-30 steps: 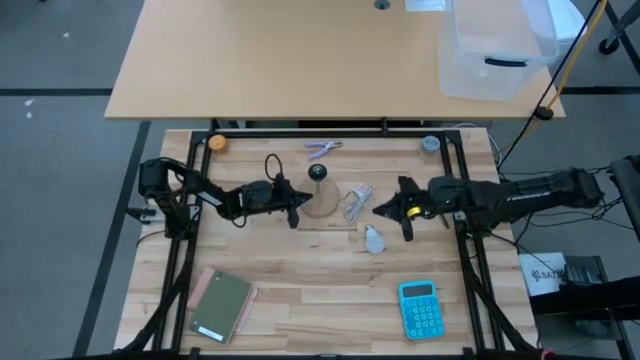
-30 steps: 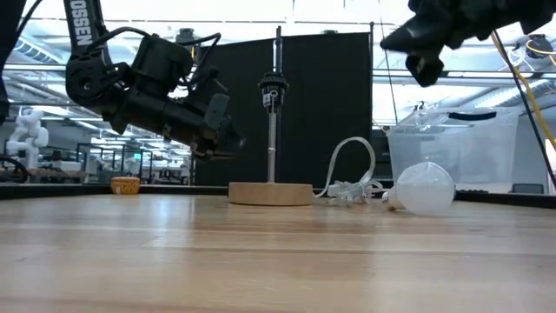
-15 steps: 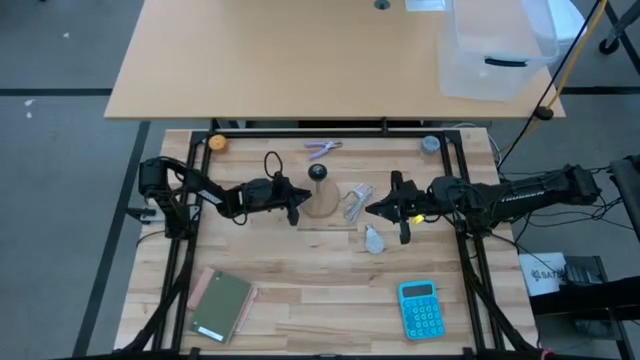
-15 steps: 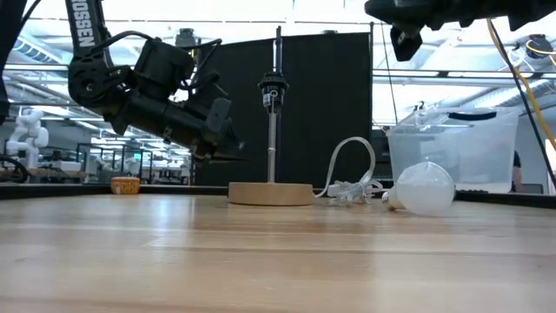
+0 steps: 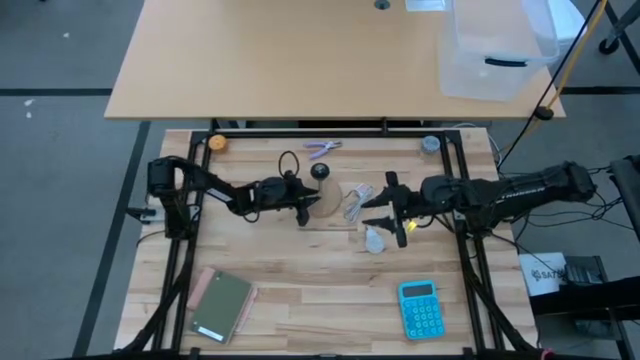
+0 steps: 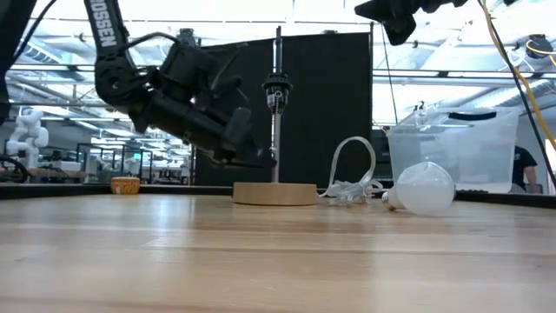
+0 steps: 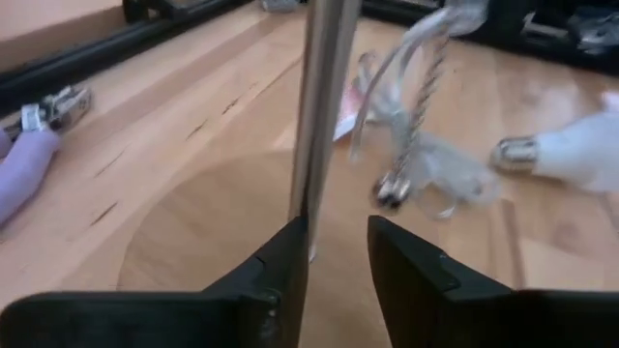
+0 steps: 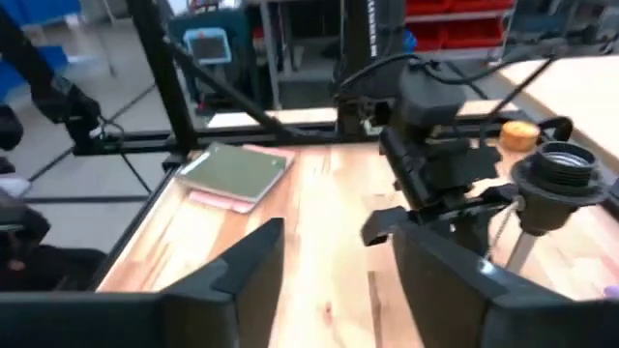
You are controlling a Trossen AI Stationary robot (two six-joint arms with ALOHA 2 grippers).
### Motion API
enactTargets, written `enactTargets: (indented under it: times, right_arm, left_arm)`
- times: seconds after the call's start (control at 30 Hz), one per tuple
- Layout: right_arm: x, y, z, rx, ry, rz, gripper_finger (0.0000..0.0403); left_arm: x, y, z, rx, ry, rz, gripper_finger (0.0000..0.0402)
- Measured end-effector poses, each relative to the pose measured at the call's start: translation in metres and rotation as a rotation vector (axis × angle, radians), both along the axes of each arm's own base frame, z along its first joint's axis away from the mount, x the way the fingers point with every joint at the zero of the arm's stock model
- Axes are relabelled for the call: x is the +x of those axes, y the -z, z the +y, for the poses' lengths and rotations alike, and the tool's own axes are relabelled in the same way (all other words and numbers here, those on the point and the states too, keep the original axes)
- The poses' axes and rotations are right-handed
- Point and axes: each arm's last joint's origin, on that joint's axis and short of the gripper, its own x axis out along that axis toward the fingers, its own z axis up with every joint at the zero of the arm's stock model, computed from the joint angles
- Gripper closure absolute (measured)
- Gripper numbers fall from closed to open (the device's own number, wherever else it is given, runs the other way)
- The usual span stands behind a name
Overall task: Screw lightbulb
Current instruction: Insert the light bulb on the brown lamp
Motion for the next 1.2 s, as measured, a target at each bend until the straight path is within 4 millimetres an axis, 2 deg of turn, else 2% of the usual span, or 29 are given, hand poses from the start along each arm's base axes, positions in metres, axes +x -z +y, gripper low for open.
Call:
enactTargets:
  times: [0.23, 0.6, 0.9, 1.2]
  right_arm:
    - [0.003, 0.005, 0.014, -0.065, 0.125, 0.151, 0.0200]
    - [0.003, 0.050, 0.039, 0.020, 0.170, 0.498, 0.0211]
    - [0.010, 0.083, 0.060, 0.025, 0.177, 0.667, 0.0198]
    - [0.010, 0.102, 0.057, -0.055, 0.314, 0.770, 0.0163]
  left_arm:
    - [0.006, 0.014, 0.006, -0.004, -0.020, -0.010, 0.0258]
    - [0.027, 0.015, 0.014, 0.008, -0.027, -0.031, 0.0252]
    - [0.028, 0.016, 0.019, 0.003, -0.043, -0.006, 0.0252]
    - [0.026, 0.017, 0.023, 0.000, -0.056, 0.007, 0.0252]
